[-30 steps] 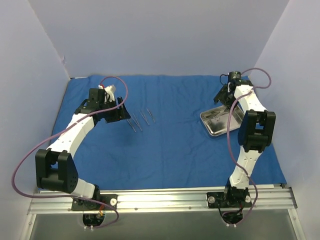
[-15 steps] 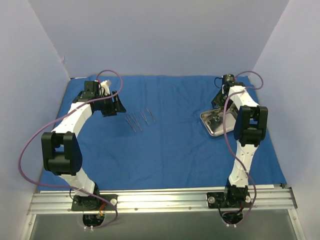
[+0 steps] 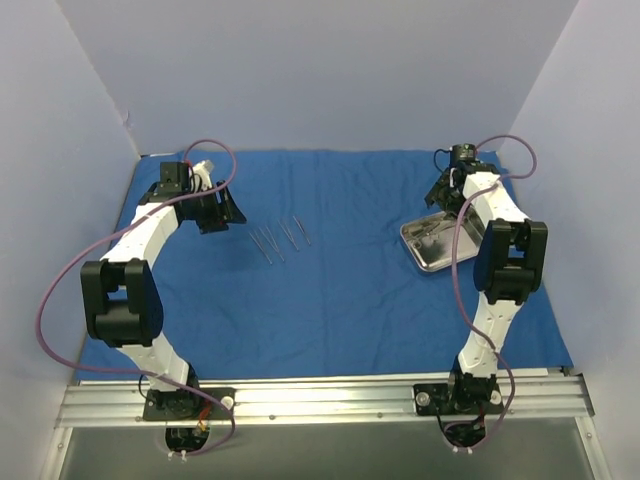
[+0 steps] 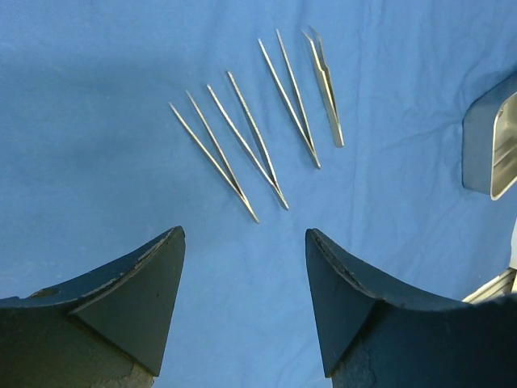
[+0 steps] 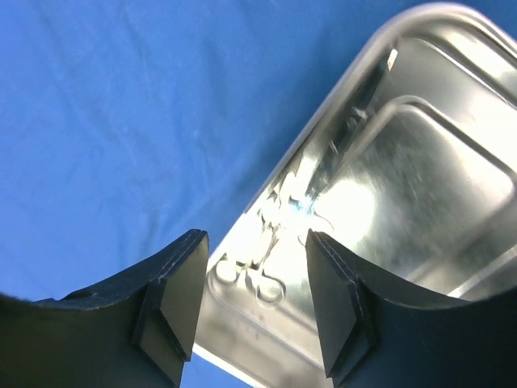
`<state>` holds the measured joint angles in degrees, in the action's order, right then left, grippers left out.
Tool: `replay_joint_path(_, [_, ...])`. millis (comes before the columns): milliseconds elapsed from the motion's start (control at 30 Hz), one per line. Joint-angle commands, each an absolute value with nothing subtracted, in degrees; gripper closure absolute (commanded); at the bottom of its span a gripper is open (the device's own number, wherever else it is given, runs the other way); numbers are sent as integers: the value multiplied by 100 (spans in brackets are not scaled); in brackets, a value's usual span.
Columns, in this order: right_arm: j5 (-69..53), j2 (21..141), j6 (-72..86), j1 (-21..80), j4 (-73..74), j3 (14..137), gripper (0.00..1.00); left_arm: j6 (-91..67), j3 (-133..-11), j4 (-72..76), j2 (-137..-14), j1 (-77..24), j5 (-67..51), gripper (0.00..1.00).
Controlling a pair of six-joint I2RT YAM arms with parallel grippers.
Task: Open and lay out the surgical kit
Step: Pick up the medical item from the container.
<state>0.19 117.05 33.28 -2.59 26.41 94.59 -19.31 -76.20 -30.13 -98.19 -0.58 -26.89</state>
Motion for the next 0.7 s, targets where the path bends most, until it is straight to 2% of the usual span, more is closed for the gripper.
replay_joint_path(0, [62, 11066, 3489, -229, 2813, 9115, 49, -1969, -7612, -2742, -9800, -26, -2883, 30])
replay_joint_path(100, [-158, 10969, 3559, -176, 2628, 8711, 59, -1986, -7611, -2760, -9817, -35, -2918, 30])
replay_joint_path(133, [-167, 10951, 3620, -150, 2576, 8579, 65, -1986, -7611, -2760, -9809, -26, -2944, 30])
replay_joint_path(167, [-184, 10951, 3638, -141, 2497, 8535, 67, -1986, -7611, -2760, -9791, -35, -2953, 30])
replay_joint_path(667, [-281, 11461, 3709, -88, 2241, 8543, 66, -1934, -7436, -2865, -9615, 211, -2953, 30])
